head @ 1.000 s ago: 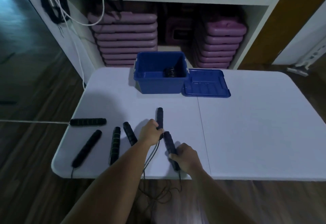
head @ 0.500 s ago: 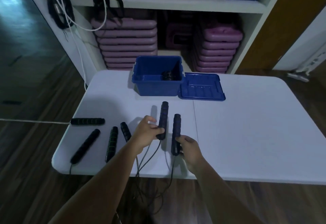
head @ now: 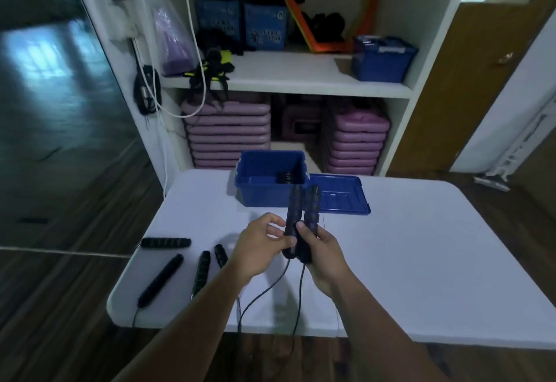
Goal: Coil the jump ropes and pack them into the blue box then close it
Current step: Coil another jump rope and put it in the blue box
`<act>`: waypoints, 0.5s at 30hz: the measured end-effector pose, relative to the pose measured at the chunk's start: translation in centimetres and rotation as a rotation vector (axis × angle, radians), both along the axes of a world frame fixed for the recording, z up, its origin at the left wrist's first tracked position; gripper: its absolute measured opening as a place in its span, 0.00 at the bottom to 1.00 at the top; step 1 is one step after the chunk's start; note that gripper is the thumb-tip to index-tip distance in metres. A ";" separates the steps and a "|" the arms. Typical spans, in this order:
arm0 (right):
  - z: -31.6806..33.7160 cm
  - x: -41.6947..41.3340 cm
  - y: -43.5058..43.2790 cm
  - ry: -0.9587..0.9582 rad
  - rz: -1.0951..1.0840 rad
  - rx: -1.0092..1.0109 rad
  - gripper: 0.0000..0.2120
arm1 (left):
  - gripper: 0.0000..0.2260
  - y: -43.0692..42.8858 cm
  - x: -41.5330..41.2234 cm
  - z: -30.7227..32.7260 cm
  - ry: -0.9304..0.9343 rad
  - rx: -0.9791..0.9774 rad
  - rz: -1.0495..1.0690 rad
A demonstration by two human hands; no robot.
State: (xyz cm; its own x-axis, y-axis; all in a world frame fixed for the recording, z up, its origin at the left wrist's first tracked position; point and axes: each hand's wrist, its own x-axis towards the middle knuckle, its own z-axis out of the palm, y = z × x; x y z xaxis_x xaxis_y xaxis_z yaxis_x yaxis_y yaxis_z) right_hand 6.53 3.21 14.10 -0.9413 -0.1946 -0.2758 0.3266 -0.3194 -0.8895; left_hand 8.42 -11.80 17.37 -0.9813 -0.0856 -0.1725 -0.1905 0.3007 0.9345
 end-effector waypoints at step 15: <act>10.4 -0.5 5.8 0.089 0.329 0.326 0.13 | 0.37 0.5 -2.1 9.8 0.806 -1.352 -0.498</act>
